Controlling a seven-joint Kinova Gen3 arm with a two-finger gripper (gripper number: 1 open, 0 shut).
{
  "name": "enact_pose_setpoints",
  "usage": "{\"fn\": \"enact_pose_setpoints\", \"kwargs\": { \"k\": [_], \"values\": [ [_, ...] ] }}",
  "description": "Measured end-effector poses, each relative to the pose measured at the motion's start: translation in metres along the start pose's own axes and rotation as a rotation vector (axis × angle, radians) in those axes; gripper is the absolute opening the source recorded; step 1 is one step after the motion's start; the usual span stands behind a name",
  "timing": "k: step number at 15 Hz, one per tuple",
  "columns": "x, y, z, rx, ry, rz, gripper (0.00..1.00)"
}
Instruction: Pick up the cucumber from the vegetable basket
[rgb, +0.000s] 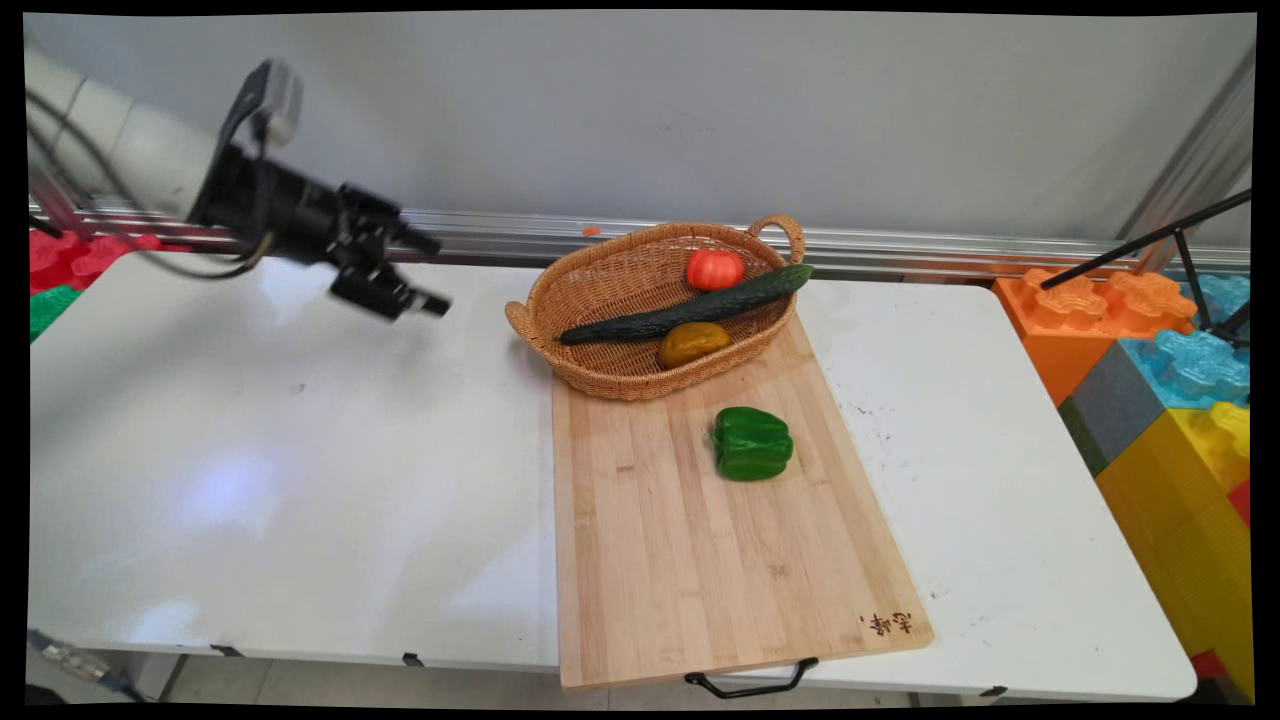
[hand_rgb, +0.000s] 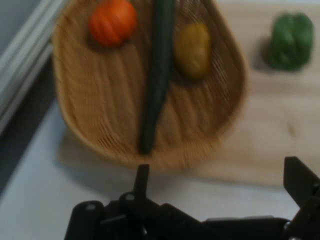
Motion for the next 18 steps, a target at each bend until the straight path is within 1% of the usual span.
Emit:
{"fn": "enact_pose_setpoints", "kwargs": {
  "k": [2,3,6,10,13,16,18],
  "values": [
    [0.019,-0.006,0.010,0.029,0.027,-0.005,1.00],
    [0.033,-0.010,0.019,0.046,0.042,-0.006,1.00],
    [0.063,-0.020,0.046,0.068,0.052,-0.003,1.00],
    [0.097,-0.028,0.081,0.064,0.053,0.002,1.00],
    [0.131,-0.033,0.127,0.042,0.038,-0.029,1.00],
    [0.151,-0.040,0.172,0.031,0.008,-0.063,1.00],
    [0.156,-0.044,0.197,0.031,-0.017,-0.100,1.00]
  ]
}}
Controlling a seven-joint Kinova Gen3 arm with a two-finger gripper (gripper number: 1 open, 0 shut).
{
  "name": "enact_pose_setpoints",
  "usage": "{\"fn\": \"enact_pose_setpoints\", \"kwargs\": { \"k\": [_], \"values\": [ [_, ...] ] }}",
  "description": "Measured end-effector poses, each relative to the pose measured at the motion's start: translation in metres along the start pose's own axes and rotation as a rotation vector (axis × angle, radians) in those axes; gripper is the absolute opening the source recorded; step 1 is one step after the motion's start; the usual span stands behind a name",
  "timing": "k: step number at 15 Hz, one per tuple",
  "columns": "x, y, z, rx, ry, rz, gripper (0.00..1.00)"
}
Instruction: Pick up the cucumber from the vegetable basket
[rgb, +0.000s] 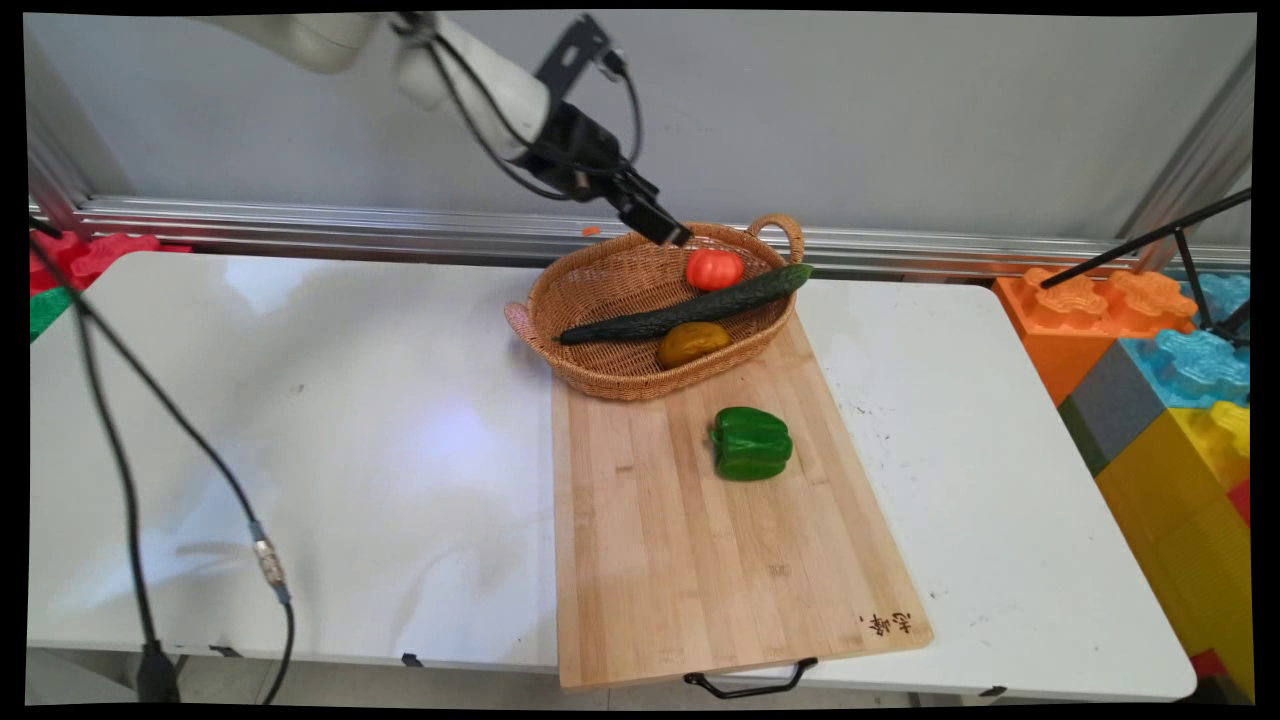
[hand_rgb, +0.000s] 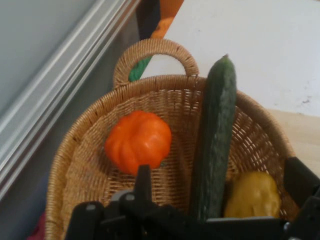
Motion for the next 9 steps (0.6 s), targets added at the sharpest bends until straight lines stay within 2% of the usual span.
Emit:
{"fn": "enact_pose_setpoints", "kwargs": {
  "k": [5,9],
  "values": [
    [0.001,-0.006,0.062,0.016,-0.091,-0.078,1.00],
    [-0.002,-0.005,0.087,-0.002,-0.139,-0.094,1.00]
  ]
}}
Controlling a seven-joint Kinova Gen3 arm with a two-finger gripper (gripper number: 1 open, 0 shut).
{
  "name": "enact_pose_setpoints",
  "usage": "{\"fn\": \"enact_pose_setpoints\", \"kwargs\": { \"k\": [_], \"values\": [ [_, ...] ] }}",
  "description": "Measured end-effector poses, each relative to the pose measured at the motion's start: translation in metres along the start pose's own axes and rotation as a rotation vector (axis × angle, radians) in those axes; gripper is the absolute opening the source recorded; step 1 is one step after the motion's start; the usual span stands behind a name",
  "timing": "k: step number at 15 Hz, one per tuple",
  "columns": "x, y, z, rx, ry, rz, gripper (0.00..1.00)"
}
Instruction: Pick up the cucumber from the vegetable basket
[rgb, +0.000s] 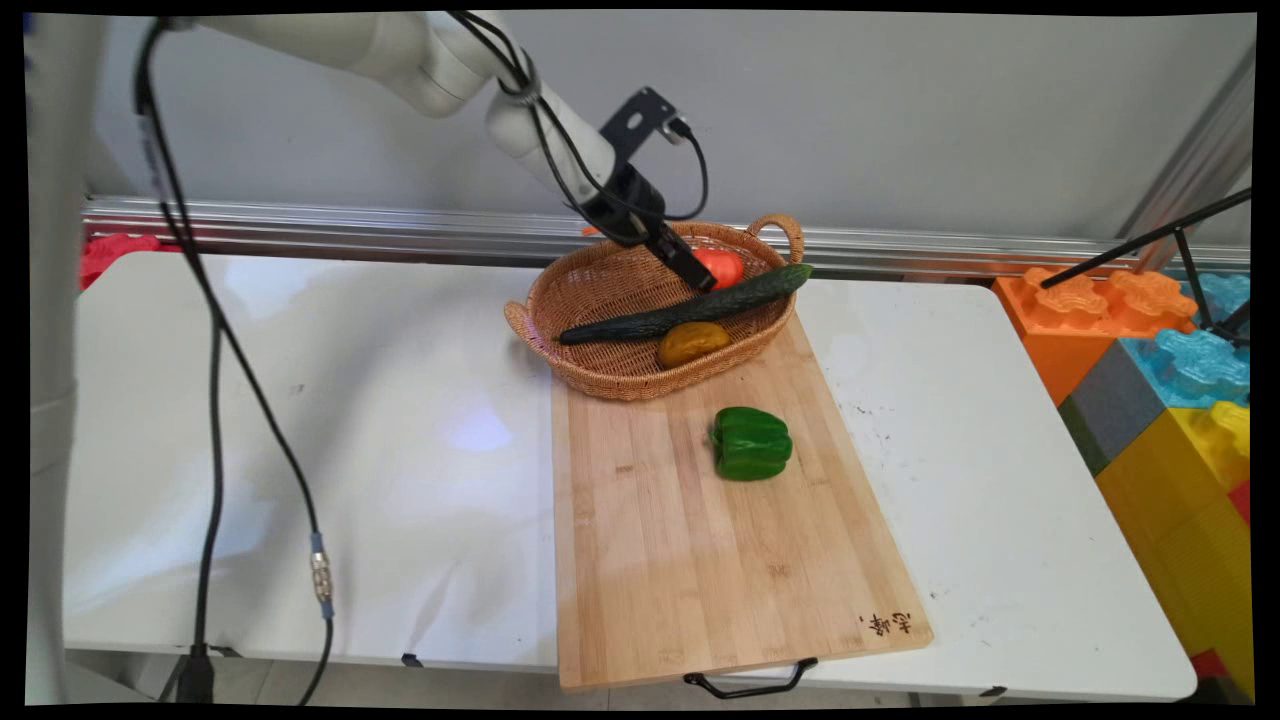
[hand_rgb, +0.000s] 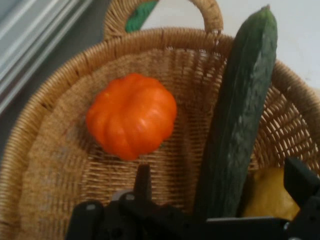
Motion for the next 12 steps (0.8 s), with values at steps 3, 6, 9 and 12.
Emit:
{"fn": "enact_pose_setpoints", "kwargs": {
  "k": [3,6,9,12],
  "values": [
    [0.002,0.002,0.019,-0.016,-0.034,-0.002,1.00],
    [0.003,0.004,0.031,-0.021,-0.052,0.003,1.00],
    [0.006,0.004,0.041,-0.019,-0.054,0.006,1.00],
    [0.008,0.004,0.050,-0.017,-0.055,0.008,1.00]
  ]
}}
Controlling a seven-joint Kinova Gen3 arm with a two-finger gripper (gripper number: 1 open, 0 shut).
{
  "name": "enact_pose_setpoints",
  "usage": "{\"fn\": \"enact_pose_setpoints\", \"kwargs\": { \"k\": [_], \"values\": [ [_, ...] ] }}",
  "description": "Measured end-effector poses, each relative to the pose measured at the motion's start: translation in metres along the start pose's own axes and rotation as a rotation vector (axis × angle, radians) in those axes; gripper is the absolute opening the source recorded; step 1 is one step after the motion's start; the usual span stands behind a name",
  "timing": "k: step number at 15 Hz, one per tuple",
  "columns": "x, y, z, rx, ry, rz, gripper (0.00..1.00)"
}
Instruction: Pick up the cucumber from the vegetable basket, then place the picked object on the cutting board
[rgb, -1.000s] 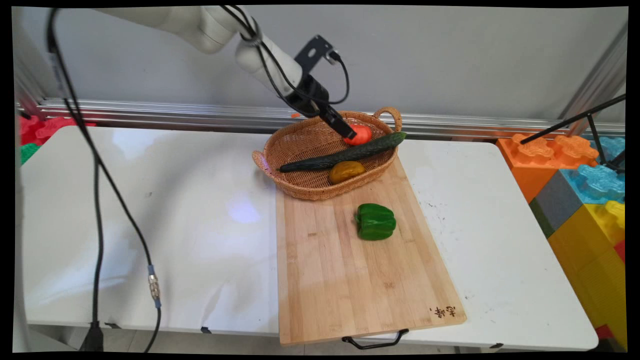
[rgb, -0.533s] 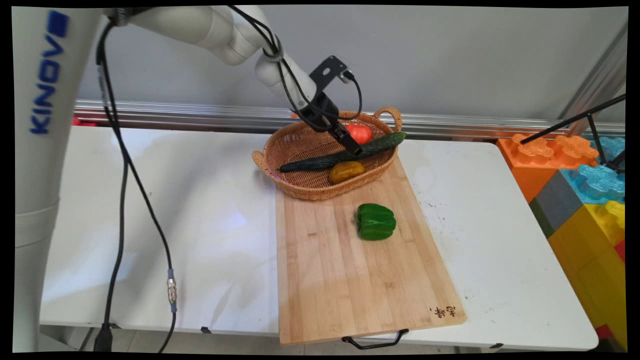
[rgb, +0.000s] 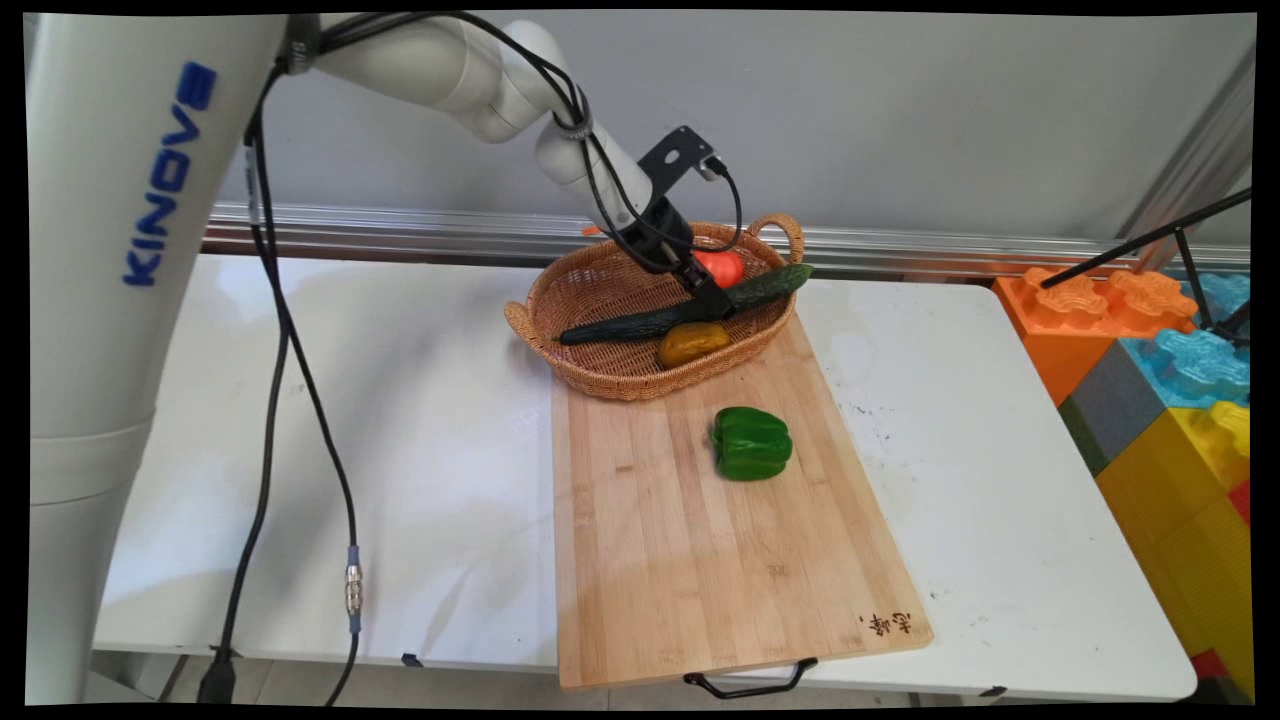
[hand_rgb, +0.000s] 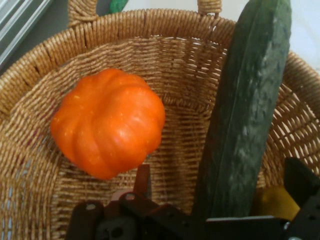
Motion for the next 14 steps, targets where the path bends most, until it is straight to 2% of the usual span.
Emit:
{"fn": "enact_pose_setpoints", "kwargs": {
  "k": [3,4,14],
  "values": [
    [0.003,0.000,0.008,0.005,0.002,0.004,1.00],
    [0.003,0.000,0.010,0.005,0.001,0.005,0.00],
    [0.002,0.010,0.013,0.013,0.002,0.033,0.00]
  ]
}}
